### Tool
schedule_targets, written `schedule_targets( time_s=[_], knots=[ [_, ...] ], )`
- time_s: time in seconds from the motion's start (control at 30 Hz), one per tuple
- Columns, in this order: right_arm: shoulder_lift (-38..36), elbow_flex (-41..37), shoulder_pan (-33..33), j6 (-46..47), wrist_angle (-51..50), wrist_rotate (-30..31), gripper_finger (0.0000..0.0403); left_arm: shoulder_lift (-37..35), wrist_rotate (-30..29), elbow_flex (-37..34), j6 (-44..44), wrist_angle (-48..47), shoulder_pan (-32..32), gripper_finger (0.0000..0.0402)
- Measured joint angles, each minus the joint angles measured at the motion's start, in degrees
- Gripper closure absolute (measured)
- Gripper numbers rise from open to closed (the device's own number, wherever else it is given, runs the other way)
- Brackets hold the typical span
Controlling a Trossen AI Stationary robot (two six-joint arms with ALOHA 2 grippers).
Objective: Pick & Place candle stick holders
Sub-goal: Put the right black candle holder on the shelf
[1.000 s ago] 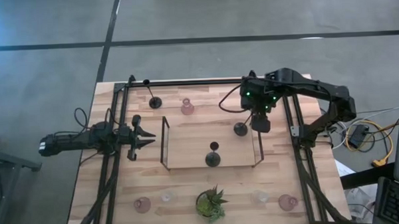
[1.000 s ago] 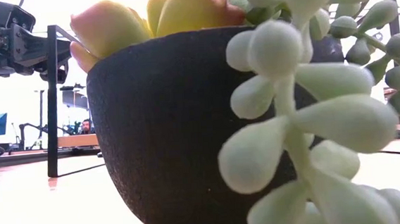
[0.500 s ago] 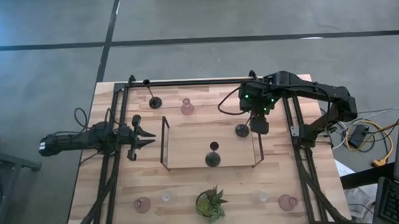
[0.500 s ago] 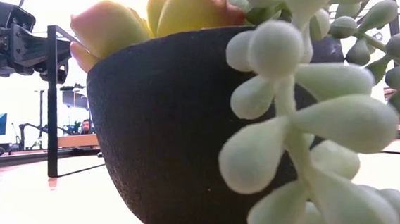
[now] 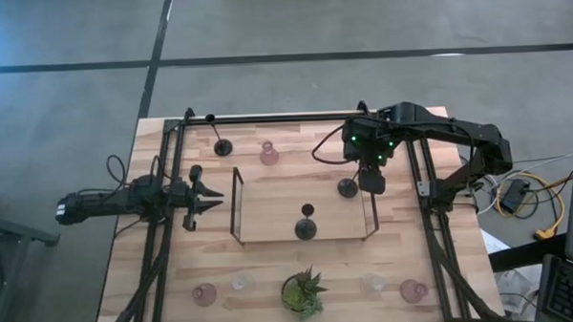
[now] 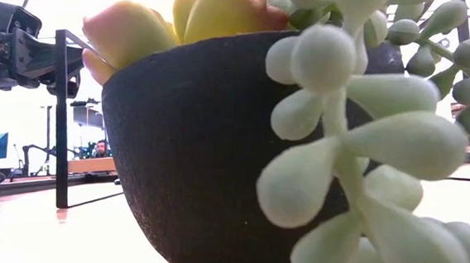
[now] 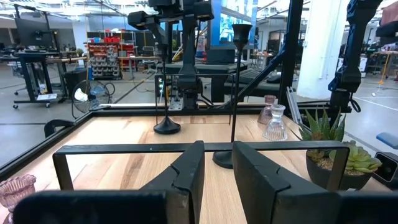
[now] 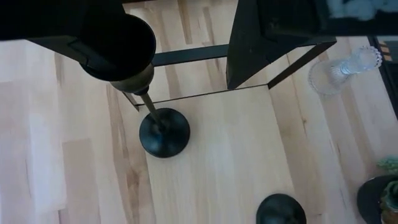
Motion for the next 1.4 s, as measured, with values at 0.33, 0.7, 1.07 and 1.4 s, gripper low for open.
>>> schedule_targets(
  time_s=[0.33, 0.7, 1.07, 1.4],
  knots=[
    [-0.2, 0.1, 0.0, 0.8, -1.1, -0.4, 0.0184, 0.0, 0.0, 0.0, 0.0, 0.0, 0.0, 0.0314],
    [-0.4, 3.5, 0.0, 1.7, -2.2, -0.8, 0.0184, 0.0, 0.0, 0.0, 0.0, 0.0, 0.0, 0.0314],
    [-0.4, 4.0, 0.0, 2.3, -2.8, -0.2, 0.0184, 0.0, 0.0, 0.0, 0.0, 0.0, 0.0, 0.0314],
    [-0.3, 4.0, 0.0, 2.3, -2.8, -0.1, 0.0188, 0.0, 0.0, 0.0, 0.0, 0.0, 0.0, 0.0314]
  ],
)
